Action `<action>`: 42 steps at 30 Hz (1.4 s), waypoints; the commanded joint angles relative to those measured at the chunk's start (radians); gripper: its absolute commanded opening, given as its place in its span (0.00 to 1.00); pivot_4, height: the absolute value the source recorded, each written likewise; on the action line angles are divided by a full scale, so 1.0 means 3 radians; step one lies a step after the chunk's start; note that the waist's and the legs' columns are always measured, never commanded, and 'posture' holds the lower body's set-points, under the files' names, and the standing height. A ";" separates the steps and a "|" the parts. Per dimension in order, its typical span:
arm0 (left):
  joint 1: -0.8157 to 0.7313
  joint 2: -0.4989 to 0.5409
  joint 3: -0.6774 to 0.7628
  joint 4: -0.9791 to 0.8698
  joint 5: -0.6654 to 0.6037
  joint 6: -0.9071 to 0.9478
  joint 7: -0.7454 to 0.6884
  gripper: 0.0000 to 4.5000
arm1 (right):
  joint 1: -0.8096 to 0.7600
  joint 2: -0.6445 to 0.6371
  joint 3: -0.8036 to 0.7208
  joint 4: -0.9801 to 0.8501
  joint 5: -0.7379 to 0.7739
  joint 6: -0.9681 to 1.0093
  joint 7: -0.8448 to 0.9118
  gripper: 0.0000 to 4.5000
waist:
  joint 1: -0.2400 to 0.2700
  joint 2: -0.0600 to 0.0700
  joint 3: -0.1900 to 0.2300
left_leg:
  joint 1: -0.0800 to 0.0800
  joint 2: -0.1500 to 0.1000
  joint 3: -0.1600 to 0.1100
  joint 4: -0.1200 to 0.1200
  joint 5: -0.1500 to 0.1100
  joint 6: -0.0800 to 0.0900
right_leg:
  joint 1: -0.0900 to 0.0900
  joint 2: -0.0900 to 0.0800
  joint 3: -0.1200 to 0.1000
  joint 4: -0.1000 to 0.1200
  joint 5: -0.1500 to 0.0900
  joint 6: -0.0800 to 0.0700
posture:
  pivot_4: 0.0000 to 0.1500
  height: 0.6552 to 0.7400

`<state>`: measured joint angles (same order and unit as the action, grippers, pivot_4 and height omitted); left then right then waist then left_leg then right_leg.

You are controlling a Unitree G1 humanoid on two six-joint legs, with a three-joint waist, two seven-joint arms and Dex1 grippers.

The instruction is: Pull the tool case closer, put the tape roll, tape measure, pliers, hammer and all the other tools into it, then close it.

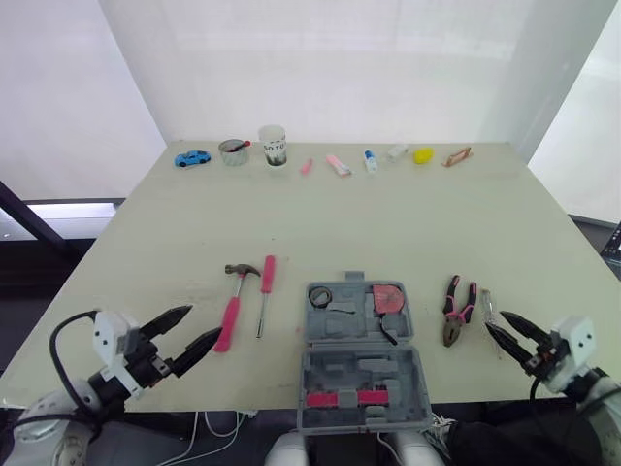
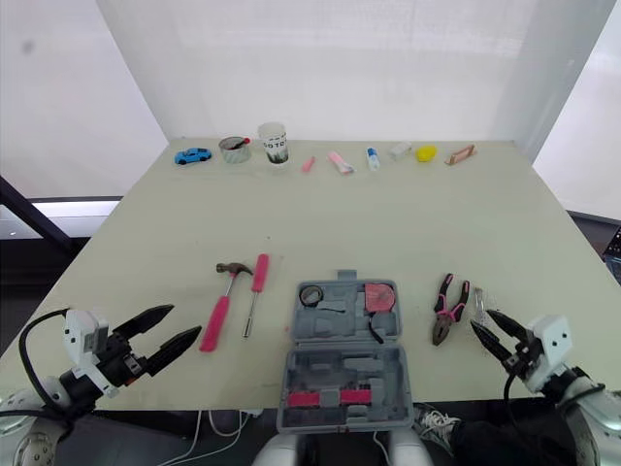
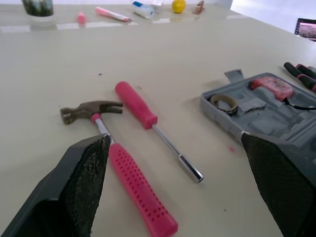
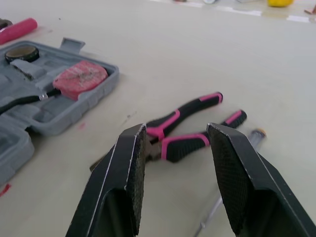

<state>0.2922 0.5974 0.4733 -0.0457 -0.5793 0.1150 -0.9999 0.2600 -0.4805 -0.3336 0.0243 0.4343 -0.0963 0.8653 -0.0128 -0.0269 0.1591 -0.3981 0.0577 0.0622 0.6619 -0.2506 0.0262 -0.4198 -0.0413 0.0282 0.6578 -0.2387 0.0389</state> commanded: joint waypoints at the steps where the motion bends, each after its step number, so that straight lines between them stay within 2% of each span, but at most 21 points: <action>1: 0.0219 -0.0043 0.0224 0.0145 0.0054 -0.0204 0.0007 1.00 | 0.0291 0.0095 -0.0270 -0.0134 0.0117 -0.0174 -0.0088 0.60 | -0.0001 -0.0001 -0.0001 | 0.0000 0.0000 0.0000 -0.0001 0.0000 0.0000 | 0.0000 -0.0001 0.0000 0.0000 0.0000 0.0000 | 1.00 1.00; 4: 0.0320 -0.0045 0.0339 0.0309 0.0143 -0.0380 0.0069 1.00 | 0.0496 0.0191 -0.0386 -0.0060 0.0200 -0.0209 -0.0105 0.94 | -0.0002 -0.0001 0.0000 | 0.0001 -0.0001 -0.0001 -0.0011 0.0000 0.0000 | -0.0001 -0.0010 0.0000 -0.0008 -0.0001 0.0001 | 1.00 1.00; 5: 0.0308 -0.0042 0.0374 0.0336 0.0115 -0.0381 0.0083 1.00 | 0.0529 0.0196 -0.0396 -0.0016 0.0187 -0.0237 -0.0093 0.99 | -0.0004 -0.0002 0.0000 | 0.0001 -0.0002 -0.0002 -0.0012 0.0000 0.0000 | -0.0002 -0.0013 0.0000 -0.0009 -0.0001 0.0001 | 1.00 1.00; 10: 0.0284 0.0026 0.0411 0.0418 0.0084 -0.0400 -0.0009 1.00 | 0.0576 0.0204 -0.0422 0.0108 0.0198 -0.0293 -0.0062 0.99 | -0.0002 -0.0001 -0.0001 | 0.0002 -0.0002 -0.0002 -0.0012 -0.0010 -0.0017 | -0.0006 -0.0046 -0.0016 -0.0011 -0.0003 0.0004 | 1.00 1.00; 16: 0.0127 0.0174 0.0317 0.0401 0.0144 -0.0425 -0.0175 1.00 | 0.0556 0.0347 -0.0282 -0.0276 0.0338 -0.0066 -0.0223 0.99 | 0.0002 -0.0002 -0.0002 | 0.0000 -0.0002 -0.0002 -0.0028 -0.0010 -0.0017 | -0.0011 -0.0046 -0.0025 -0.0015 0.0002 -0.0006 | 1.00 1.00; 20: -0.0093 0.0304 0.0160 0.0233 0.0128 -0.0389 -0.0321 1.00 | 0.0595 0.0589 0.0074 -0.0819 0.0171 0.0099 -0.0554 0.99 | 0.0003 -0.0001 -0.0002 | -0.0002 -0.0002 -0.0002 -0.0035 -0.0001 -0.0002 | -0.0012 -0.0036 -0.0029 -0.0015 0.0001 -0.0016 | 1.00 1.00; 24: -0.0314 0.0426 -0.0041 0.0055 0.0090 -0.0292 -0.0454 1.00 | 0.0558 0.0798 0.0385 -0.1105 -0.0107 0.0190 -0.0926 0.99 | 0.0003 -0.0002 -0.0003 | -0.0004 -0.0003 0.0000 -0.0034 0.0000 -0.0002 | -0.0012 -0.0032 -0.0029 -0.0015 0.0002 -0.0016 | 1.00 1.00; 36: -0.1002 0.0733 -0.0701 -0.0513 0.0034 0.0039 -0.0878 1.00 | 0.0373 0.1124 0.0827 -0.1159 -0.0816 0.0691 -0.1918 0.99 | -0.0006 -0.0007 -0.0006 | -0.0003 -0.0006 0.0004 -0.0034 0.0000 -0.0002 | -0.0012 -0.0026 -0.0025 -0.0014 0.0002 -0.0016 | 1.00 1.00; 38: -0.1099 0.0780 -0.0803 -0.0557 0.0104 -0.0019 -0.0950 1.00 | 0.0343 0.1081 0.0873 -0.1196 -0.0953 0.0901 -0.2032 0.99 | -0.0006 -0.0007 -0.0006 | -0.0003 -0.0007 0.0005 -0.0034 0.0001 -0.0001 | -0.0012 -0.0024 -0.0026 -0.0012 0.0002 -0.0016 | 1.00 1.00; 42: -0.1293 0.0838 -0.0954 -0.0703 0.0054 0.0075 -0.1032 1.00 | 0.0162 0.1097 0.0894 -0.1316 -0.0904 0.1402 -0.2172 0.99 | -0.0003 -0.0008 -0.0005 | -0.0003 -0.0007 0.0013 -0.0032 0.0001 -0.0002 | -0.0012 -0.0023 -0.0028 -0.0010 0.0002 -0.0016 | 1.00 1.00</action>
<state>-0.0799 0.8353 0.1908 -0.2081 -0.5464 0.1304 -1.2943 0.3229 -0.1521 -0.0638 -0.3110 0.1534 0.2728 0.2325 -0.0137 -0.0293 0.1575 -0.3991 0.0555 0.0668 0.6528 -0.2503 0.0257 -0.4233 -0.0482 0.0200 0.6554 -0.2382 0.0342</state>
